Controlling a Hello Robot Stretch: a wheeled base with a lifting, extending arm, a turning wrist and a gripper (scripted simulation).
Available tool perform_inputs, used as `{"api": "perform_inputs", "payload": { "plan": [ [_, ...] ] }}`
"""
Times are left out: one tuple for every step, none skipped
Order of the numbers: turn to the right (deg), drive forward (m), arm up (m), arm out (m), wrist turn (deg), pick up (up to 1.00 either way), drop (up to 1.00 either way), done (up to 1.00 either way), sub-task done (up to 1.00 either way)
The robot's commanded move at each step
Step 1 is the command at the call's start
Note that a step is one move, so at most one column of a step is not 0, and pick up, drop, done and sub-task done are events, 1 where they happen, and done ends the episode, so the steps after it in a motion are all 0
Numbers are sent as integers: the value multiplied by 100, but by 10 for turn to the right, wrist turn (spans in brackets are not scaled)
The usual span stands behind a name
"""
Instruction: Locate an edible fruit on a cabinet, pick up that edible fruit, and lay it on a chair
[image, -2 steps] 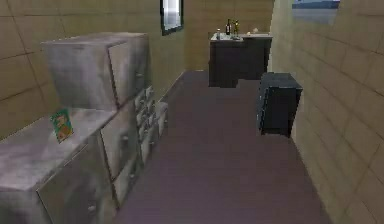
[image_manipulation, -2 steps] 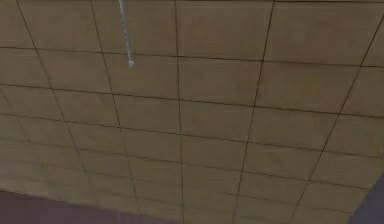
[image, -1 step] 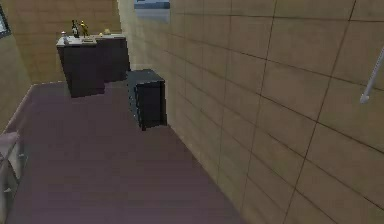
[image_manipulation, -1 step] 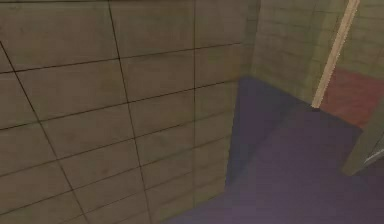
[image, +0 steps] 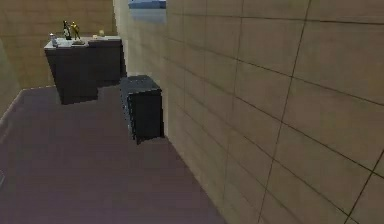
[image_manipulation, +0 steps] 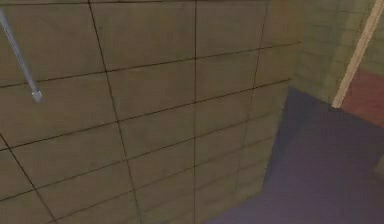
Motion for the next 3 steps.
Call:
{"api": "perform_inputs", "payload": {
  "plan": [
    [-450, 0, 0, 0, 0, 0, 0, 0, 0],
    [-360, 0, 0, 0, 0, 0, 0, 0, 0],
    [0, 30, 0, 0, 0, 0, 0, 0, 0]
  ]
}}
